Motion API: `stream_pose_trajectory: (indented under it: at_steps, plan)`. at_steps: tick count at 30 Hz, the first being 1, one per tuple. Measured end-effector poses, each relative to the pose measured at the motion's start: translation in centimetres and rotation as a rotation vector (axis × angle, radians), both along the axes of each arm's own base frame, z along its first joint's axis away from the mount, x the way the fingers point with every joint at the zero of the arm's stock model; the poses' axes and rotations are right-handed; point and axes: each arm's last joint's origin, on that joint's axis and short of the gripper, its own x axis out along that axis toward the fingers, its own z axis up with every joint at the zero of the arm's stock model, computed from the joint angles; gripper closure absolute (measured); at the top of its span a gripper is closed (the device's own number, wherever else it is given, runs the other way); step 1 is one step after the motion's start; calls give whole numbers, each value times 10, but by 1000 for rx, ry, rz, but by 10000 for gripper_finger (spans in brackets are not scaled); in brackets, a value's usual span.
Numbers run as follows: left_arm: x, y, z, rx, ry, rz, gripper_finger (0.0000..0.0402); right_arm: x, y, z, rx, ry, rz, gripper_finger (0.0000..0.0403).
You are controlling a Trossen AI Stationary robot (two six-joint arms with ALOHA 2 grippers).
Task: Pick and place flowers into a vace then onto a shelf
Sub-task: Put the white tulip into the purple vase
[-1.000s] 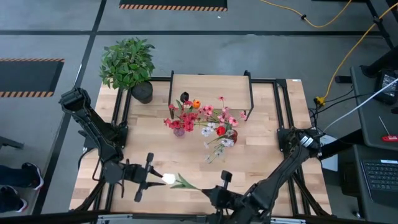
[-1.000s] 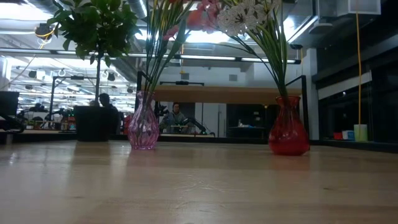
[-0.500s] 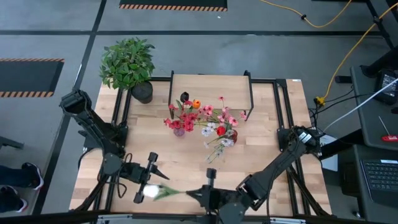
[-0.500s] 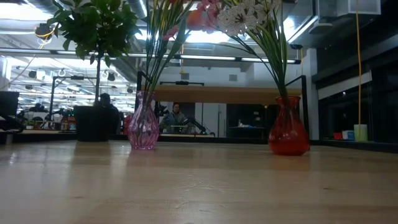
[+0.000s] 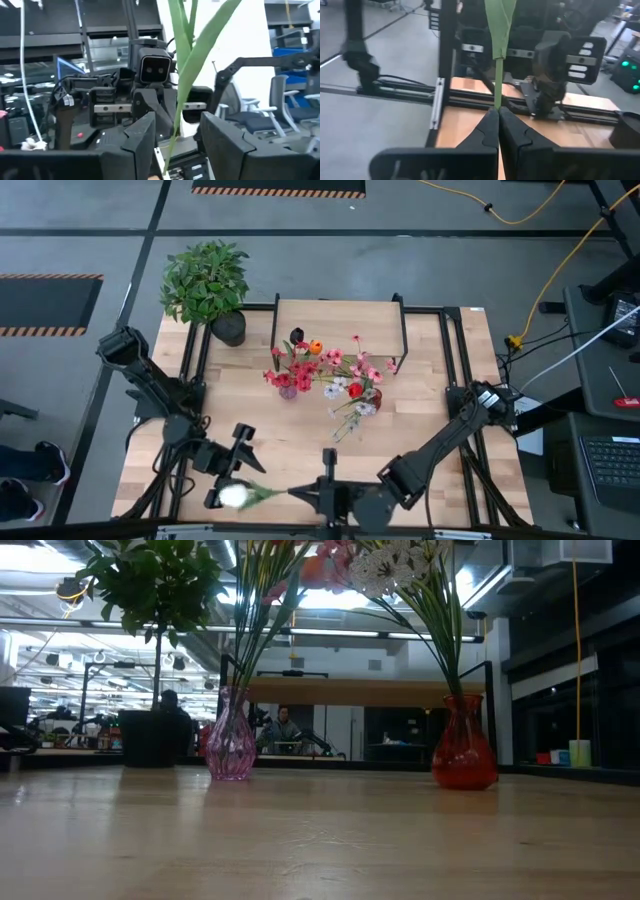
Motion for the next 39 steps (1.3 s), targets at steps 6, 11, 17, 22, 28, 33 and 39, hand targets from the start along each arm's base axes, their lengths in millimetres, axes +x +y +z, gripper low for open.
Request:
stream_pose_trajectory:
  at_steps: [6,11,17,22,28,33,39]
  plan:
    - [12,0,10,-17,25,2,248,8,-10,1,17,1,20,403]
    - [16,-3,13,-5,52,-16,249,12,-15,1,18,-1,7,403]
    - [18,-3,20,-16,31,-38,249,12,-15,1,18,-1,9,403]
    - [18,-4,23,-19,17,-54,249,13,-17,1,18,-2,2,403]
    - [18,-4,24,-21,15,-53,249,15,-20,1,23,-5,-5,403]
    - [18,-4,24,-19,14,-50,249,17,-22,2,27,-10,-12,403]
    - [21,-1,24,-21,16,-29,249,19,-24,3,35,-23,-16,403]
